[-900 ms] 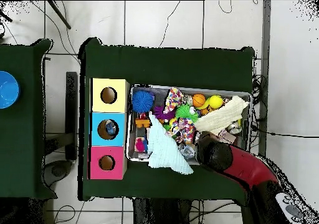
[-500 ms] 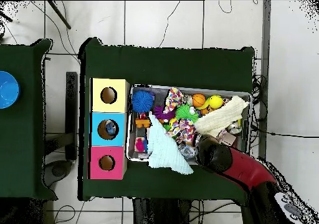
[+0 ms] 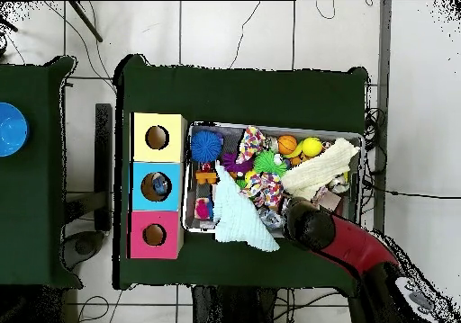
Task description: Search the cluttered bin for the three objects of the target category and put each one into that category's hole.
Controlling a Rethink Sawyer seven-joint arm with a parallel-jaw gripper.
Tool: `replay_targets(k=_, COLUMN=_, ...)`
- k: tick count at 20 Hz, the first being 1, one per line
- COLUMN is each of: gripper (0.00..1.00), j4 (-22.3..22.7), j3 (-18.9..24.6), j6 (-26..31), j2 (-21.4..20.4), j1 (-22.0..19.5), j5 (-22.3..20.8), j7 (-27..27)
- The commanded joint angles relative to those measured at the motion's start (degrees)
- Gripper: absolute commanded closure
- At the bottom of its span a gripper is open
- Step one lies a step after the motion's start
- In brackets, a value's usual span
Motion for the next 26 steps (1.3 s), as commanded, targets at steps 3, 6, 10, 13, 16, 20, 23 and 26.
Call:
replay_targets(k=3, gripper=1.0, j4=-2.91, j3=1.03, j6=0.31, j2=2.36, j1=0.6, j5=0.33, j7=7.95)
replay_targets(k=6, gripper=1.0, j4=-2.94, j3=0.94, j6=-0.46, j2=1.87, j1=1.15, j5=0.64, j7=8.61)
replay_targets(k=10, gripper=1.0, j4=-3.08, j3=0.98, j6=-0.06, j2=1.34, j1=1.32, j5=0.88, j7=8.59)
replay_targets(k=13, gripper=1.0, j4=-3.21, j3=0.86, j6=-0.03, j2=1.08, j1=1.67, j5=0.93, j7=8.64)
replay_targets(k=16, gripper=1.0, j4=-3.5, j3=0.7, j6=0.84, j2=0.32, j1=2.18, j5=1.17, j7=8.56)
replay_targets(k=20, gripper=1.0, j4=-2.87, j3=0.7, j6=1.34, j2=-1.21, j1=2.54, j5=1.4, j7=8.56)
replay_targets(k=23, gripper=1.0, j4=-2.62, j3=0.76, j6=3.46, j2=-3.07, j1=3.38, j5=2.18, j7=8.69)
replay_targets(k=26, gripper=1.0, j4=-3.21, j3=0.36, j6=5.75, j2=-4.0, j1=4.48, j5=2.76, j7=8.77)
